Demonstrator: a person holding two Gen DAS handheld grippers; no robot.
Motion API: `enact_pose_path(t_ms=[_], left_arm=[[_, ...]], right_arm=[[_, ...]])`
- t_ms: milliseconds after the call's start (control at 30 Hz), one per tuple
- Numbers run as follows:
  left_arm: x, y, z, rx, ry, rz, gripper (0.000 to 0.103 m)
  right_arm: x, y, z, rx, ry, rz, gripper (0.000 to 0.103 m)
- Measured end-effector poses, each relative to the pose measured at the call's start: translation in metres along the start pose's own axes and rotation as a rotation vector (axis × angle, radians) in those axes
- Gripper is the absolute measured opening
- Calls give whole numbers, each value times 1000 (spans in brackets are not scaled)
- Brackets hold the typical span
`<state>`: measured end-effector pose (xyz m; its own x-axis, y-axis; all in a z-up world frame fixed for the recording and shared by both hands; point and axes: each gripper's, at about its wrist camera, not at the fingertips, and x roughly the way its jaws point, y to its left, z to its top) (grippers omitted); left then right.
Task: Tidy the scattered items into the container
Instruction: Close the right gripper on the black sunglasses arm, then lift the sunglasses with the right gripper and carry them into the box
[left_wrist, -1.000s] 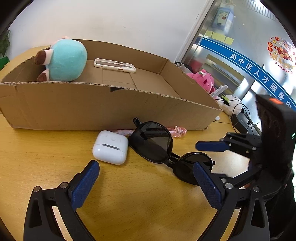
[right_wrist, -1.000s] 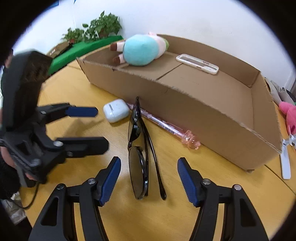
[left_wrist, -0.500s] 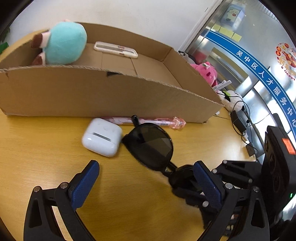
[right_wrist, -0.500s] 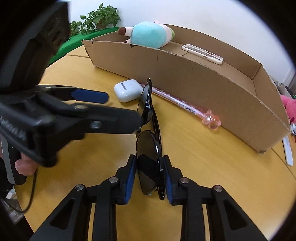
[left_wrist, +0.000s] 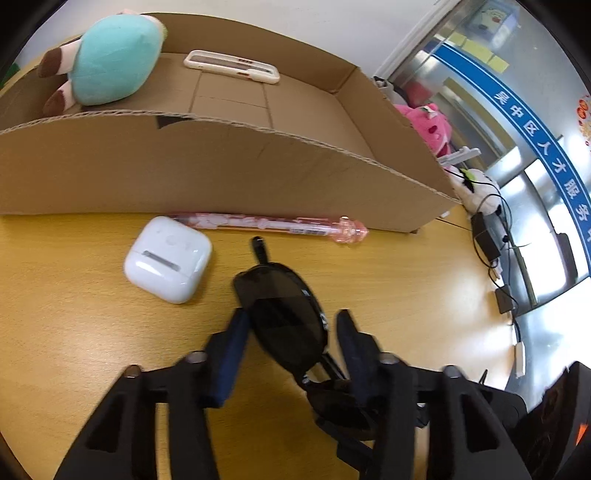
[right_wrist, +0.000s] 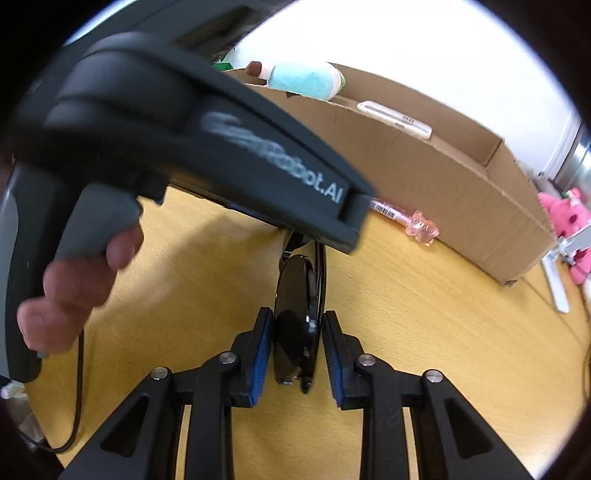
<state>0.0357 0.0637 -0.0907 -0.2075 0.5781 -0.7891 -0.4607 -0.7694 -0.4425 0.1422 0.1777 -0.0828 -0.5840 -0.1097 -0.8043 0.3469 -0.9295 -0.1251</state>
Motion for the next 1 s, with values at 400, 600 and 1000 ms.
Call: enact_pose_path(t_ms=[400, 600, 1000], left_arm=[[-23, -8, 7, 3, -31, 16, 26], [-53, -32, 33, 59, -100, 35, 25], [-96, -85, 139, 227, -197, 69, 25]], right_arm=[[-15, 7, 12, -31, -73, -84, 23], [-39, 0, 35, -17, -148, -146, 23], [-75, -53, 112, 106, -316, -182, 22]])
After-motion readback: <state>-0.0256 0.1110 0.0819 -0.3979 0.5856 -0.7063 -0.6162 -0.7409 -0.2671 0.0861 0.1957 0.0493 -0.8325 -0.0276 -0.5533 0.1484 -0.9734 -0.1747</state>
